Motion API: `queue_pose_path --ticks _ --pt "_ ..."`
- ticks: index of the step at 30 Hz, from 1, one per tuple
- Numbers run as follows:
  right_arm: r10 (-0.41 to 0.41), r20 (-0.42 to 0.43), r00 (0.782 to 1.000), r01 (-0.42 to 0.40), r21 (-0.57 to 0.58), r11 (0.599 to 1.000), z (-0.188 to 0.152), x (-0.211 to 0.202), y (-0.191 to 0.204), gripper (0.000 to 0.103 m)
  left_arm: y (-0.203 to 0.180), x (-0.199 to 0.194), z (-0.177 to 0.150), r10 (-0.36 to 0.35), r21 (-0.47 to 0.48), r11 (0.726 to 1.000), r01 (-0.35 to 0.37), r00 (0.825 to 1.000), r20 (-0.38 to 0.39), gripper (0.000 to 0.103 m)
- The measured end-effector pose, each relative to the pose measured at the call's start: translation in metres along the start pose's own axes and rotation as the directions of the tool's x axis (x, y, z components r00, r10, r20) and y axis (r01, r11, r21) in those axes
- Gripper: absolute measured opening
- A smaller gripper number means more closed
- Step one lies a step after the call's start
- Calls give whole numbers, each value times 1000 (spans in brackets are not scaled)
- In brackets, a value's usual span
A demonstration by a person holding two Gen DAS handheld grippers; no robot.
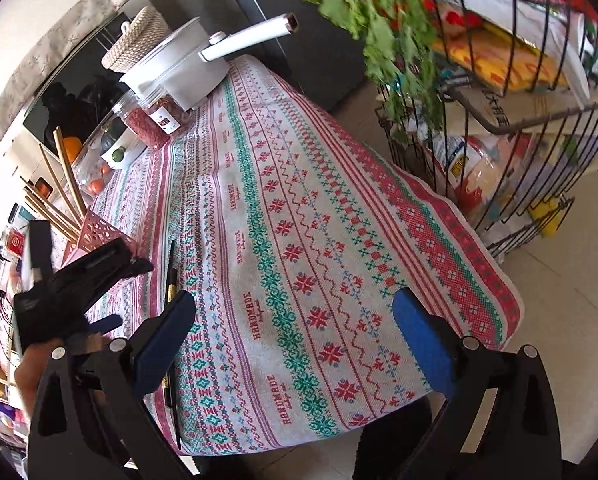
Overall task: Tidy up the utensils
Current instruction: 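Close the left gripper on a dark chopstick while the right gripper grasps the other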
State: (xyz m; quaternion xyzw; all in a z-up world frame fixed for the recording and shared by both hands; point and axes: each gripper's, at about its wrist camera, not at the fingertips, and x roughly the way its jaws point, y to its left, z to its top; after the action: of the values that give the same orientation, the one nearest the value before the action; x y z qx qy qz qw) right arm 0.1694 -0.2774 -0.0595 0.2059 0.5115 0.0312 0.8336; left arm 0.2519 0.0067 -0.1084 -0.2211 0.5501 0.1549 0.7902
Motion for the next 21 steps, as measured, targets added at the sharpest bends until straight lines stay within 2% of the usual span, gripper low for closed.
queue_pose_path --ticks 4,7,12,14,17,19,20,21 --pt "14 1 1000 -14 3 1000 2 -2 -5 96 -11 10 3 60 -15 998 -59 998 33 94" --pt "27 1 1000 -27 21 999 4 -3 -10 96 -17 18 7 87 -21 996 -87 996 26 92" --pt "44 -20 999 -43 36 998 6 -1 -13 96 -27 28 15 149 10 989 -149 988 51 91" --pt "35 -22 999 -35 24 999 5 0 -11 96 -26 27 14 170 33 985 -172 983 63 84" --pt "20 -19 1000 -19 13 1000 5 1 -8 96 -19 22 13 160 52 985 -163 985 70 67" --pt "5 -14 1000 -5 -3 1000 3 1 -5 96 -8 13 7 142 77 986 -148 987 74 49" --pt "-2 -13 1000 2 -12 1000 3 2 -3 96 -1 9 3 122 114 985 -130 989 78 45" --pt "-9 -13 1000 9 -20 1000 3 2 -2 96 4 7 1 112 134 984 -121 991 78 36"
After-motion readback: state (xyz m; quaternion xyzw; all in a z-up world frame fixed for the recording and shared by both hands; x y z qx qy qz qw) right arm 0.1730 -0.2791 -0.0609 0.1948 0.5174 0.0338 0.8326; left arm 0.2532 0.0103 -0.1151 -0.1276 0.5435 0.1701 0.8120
